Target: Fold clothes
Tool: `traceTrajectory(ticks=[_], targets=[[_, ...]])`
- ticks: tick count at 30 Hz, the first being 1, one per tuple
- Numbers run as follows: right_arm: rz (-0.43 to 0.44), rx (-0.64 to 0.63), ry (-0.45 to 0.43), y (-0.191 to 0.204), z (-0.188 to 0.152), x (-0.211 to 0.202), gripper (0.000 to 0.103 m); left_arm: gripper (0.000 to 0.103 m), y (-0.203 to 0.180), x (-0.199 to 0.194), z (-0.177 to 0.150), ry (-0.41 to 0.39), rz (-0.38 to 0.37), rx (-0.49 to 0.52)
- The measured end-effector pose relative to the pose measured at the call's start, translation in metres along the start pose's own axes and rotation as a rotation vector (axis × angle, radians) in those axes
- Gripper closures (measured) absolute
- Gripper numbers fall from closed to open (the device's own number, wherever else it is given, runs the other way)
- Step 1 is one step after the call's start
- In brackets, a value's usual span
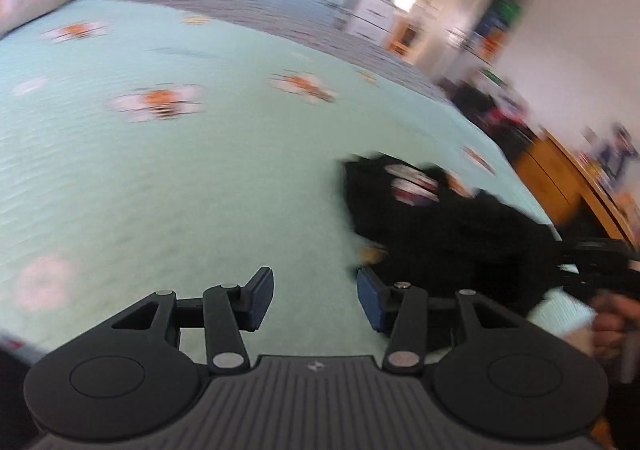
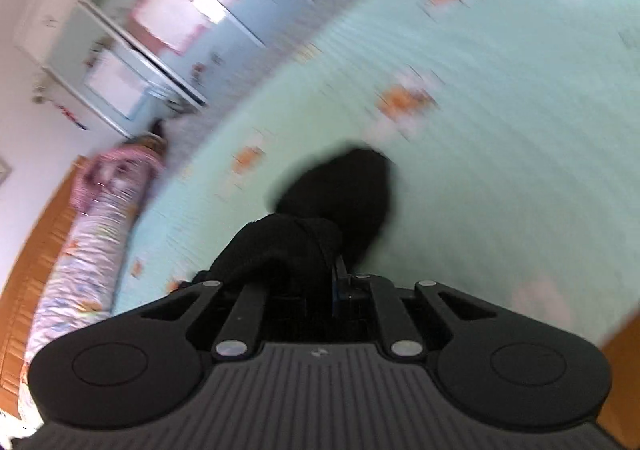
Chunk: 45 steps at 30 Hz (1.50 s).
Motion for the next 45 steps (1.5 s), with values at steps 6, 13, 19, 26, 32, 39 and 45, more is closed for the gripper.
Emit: traceTrajectory(ticks=[6, 13, 19, 26, 32, 39, 45], targets=[[0.052, 0.065, 0.038, 0.005, -0.040, 0.022, 0.089, 0.054, -0.083, 0.017, -0.019, 0.071, -0.146, 0.214], [0.099, 0.103, 0.047, 0.005, -0.041, 0.003, 0.083, 0.050, -0.123, 0.078, -0.026, 0.126, -0.152, 0.326], [0.087, 0.111, 0.037, -0.001, -0.036, -0.007, 0.060, 0.042, -0.108, 0.128, -0.015, 0.110, 0.038, 0.385], [0.118, 0.021, -0.097, 0.014, -0.017, -0.038, 0.040, 0.056, -0.051, 0.148, 0.032, 0.090, 0.134, 0.157], [0.210, -0.131, -0.076, 0.057, -0.024, -0.038, 0.036, 0.055, -0.046, 0.133, 0.031, 0.101, 0.094, 0.131], [0.111, -0.204, 0.058, 0.073, -0.066, 0.009, 0.026, 0.050, -0.057, 0.124, 0.013, 0.117, 0.116, 0.211], [-0.019, -0.160, 0.079, 0.053, -0.059, 0.041, 0.028, 0.041, -0.059, 0.130, 0.006, 0.139, 0.139, 0.244]])
Point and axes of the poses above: each gripper's, at about its wrist camera, not at the fingertips, and x roughly the way its jaws point, y to its left, z to its top, the point moved 9 cm from there along x, roughly the way its jaws point, and after that the axes turned 12 degrees about -x, right-handed, at the moved point
